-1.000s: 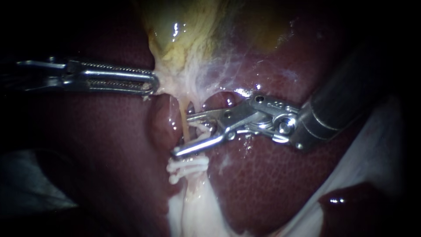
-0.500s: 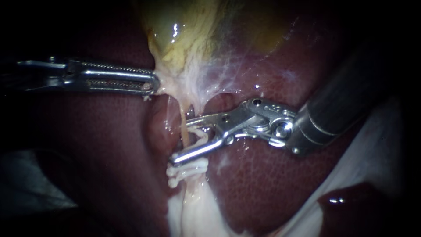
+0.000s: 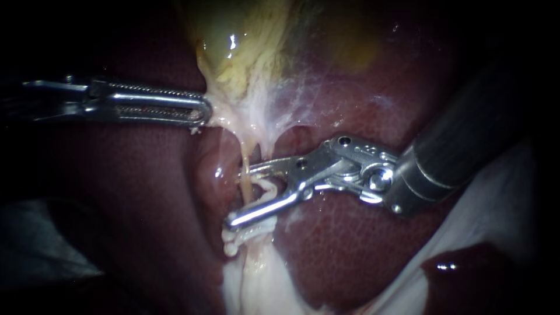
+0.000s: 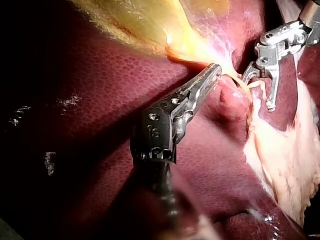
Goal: Clipping third clip left tube
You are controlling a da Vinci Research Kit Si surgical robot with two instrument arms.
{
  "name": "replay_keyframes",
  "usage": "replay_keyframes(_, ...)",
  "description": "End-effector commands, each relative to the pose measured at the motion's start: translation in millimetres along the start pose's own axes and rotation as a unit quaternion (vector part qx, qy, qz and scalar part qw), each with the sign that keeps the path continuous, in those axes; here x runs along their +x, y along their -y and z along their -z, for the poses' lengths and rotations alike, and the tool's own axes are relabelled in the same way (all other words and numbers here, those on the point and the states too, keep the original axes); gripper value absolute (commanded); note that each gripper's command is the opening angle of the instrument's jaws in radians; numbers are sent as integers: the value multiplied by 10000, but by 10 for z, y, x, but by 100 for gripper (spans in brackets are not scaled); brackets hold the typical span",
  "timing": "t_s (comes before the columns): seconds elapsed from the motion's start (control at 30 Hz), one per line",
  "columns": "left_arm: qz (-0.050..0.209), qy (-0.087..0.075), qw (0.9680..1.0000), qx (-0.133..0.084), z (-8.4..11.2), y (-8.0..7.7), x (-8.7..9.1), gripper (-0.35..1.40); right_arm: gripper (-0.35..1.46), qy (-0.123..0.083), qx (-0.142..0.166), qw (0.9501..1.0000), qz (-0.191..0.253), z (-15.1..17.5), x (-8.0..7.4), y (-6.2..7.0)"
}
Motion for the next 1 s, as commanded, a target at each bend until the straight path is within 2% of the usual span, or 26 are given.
replay_keyframes(0.03,-1,-1,10000,-1,0,0,0,-35,48,3,-2,10000,-3,1,-1,-1)
replay_keyframes(0.17,-1,-1,10000,-1,0,0,0,-35,46,-5,14,10000,0,8,-4,-2)
replay_keyframes(0.5,-2,0,10000,-3,0,1,-1,-35,43,320,-127,9994,-1,23,-18,-11)
replay_keyframes(1.0,-3,1,10000,-7,1,1,-1,-35,43,303,-307,9991,-5,33,-18,-17)
